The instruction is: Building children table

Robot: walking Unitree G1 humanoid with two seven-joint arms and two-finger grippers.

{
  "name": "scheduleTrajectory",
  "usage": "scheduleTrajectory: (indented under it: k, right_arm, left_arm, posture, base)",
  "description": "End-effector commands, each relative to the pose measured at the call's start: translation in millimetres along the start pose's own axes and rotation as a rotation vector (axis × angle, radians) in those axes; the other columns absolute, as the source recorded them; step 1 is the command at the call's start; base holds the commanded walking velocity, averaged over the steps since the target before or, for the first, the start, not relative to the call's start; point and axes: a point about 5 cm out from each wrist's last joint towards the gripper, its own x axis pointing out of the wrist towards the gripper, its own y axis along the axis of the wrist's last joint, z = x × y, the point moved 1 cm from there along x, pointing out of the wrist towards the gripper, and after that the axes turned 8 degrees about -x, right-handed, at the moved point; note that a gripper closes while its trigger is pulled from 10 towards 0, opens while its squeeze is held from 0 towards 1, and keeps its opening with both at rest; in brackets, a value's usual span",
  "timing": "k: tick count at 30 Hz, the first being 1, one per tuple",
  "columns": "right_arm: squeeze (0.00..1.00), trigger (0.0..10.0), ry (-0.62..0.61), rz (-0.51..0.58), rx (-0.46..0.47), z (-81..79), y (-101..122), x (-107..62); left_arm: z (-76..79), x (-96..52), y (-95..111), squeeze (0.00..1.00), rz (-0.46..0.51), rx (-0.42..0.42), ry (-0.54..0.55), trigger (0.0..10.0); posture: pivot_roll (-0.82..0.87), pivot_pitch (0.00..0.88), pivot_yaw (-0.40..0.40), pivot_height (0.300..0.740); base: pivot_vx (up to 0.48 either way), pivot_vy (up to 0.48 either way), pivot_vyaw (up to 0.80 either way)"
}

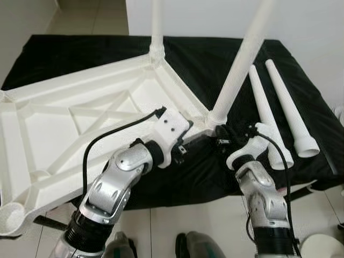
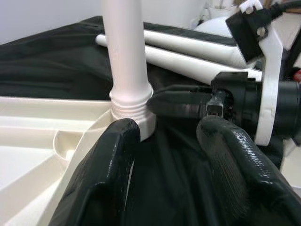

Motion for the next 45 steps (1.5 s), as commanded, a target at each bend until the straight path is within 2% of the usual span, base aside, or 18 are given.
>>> scheduleTrajectory:
  k: [1,2,3,6,13,15,18,23,27,28,29,30,38,45]
  right_arm:
    - [0.0,10.0,-0.02,0.024,0.012,5.8,5,6.5]
    - [0.0,10.0,-0.029,0.039,0.007,9.6,10,13.6]
    - [0.0,10.0,-0.029,0.039,0.007,9.6,10,13.6]
    - [0.0,10.0,-0.043,0.079,-0.007,19.8,23,33.0]
    - [0.0,10.0,-0.042,0.09,-0.023,25.2,26,43.7]
    - [0.0,10.0,-0.056,0.101,-0.017,29.3,29,47.7]
    - [0.0,10.0,-0.06,0.104,-0.015,30.5,30,48.8]
    - [0.0,10.0,0.002,0.146,-0.008,18.7,31,36.8]
    - [0.0,10.0,0.059,0.159,-0.043,6.3,26,12.9]
    - [0.0,10.0,0.059,0.159,-0.043,6.3,26,12.9]
    - [0.0,10.0,0.085,0.157,-0.056,2.6,22,2.0]
    - [0.0,10.0,0.095,0.155,-0.061,1.5,20,-1.9]
    - [0.0,10.0,0.126,0.129,-0.06,-1.4,13,-12.6]
    - [0.0,10.0,0.155,0.131,-0.057,-5.6,17,-21.2]
  left_arm:
    - [3.5,-1.2,-1,0.0,-0.01,-0.002,-0.009,10.0]
    - [3.3,-2.5,-4,0.0,-0.028,0.0,-0.011,10.0]
    - [3.3,-2.5,-4,0.0,-0.028,0.0,-0.011,10.0]
    - [-2.2,-8.2,-24,0.0,-0.143,-0.022,0.03,10.0]
    - [-4.5,-14.9,-36,0.0,-0.224,-0.027,0.049,10.0]
    - [-8.9,-18.2,-39,0.0,-0.262,-0.006,0.087,10.0]
    - [-10.0,-19.0,-40,0.0,-0.272,0.0,0.098,10.0]
    - [-16.0,-21.7,-32,0.0,-0.246,0.019,0.143,10.0]
    - [-21.7,-26.6,-27,0.0,-0.25,0.029,0.183,10.0]
    - [-21.7,-26.6,-27,0.0,-0.25,0.029,0.183,10.0]
    - [-23.1,-27.9,-25,0.0,-0.247,0.03,0.192,10.0]
    - [-23.3,-28.3,-24,0.0,-0.245,0.028,0.195,10.0]
    - [-25.7,-30.0,-29,0.0,-0.274,0.031,0.207,10.0]
    - [-29.4,-31.6,-36,0.0,-0.317,0.023,0.233,10.0]
  posture:
    - [-0.12,0.061,-0.034,0.74]
    - [-0.12,0.059,-0.034,0.74]
    - [-0.12,0.059,-0.034,0.74]
    - [-0.11,0.056,-0.032,0.74]
    - [-0.1,0.057,-0.024,0.74]
    - [-0.1,0.057,-0.019,0.74]
    - [-0.1,0.057,-0.019,0.74]
    - [-0.1,0.061,-0.021,0.74]
    - [-0.11,0.079,-0.021,0.74]
    - [-0.11,0.079,-0.021,0.74]
    - [-0.11,0.079,-0.022,0.74]
    - [-0.11,0.079,-0.022,0.74]
    - [-0.12,0.08,-0.02,0.74]
    - [-0.13,0.079,-0.018,0.74]
  base:
    - [0.0,0.0,0.0]
    - [0.0,0.0,0.0]
    - [0.0,0.0,0.0]
    - [0.0,0.0,0.0]
    - [0.0,0.0,0.0]
    - [0.0,0.0,0.0]
    - [0.0,0.0,0.0]
    - [0.0,0.0,0.0]
    - [0.0,0.0,0.0]
    - [0.0,0.0,0.0]
    - [0.0,0.0,0.0]
    - [0.0,0.0,0.0]
    - [0.0,0.0,0.0]
    - [0.0,0.0,0.0]
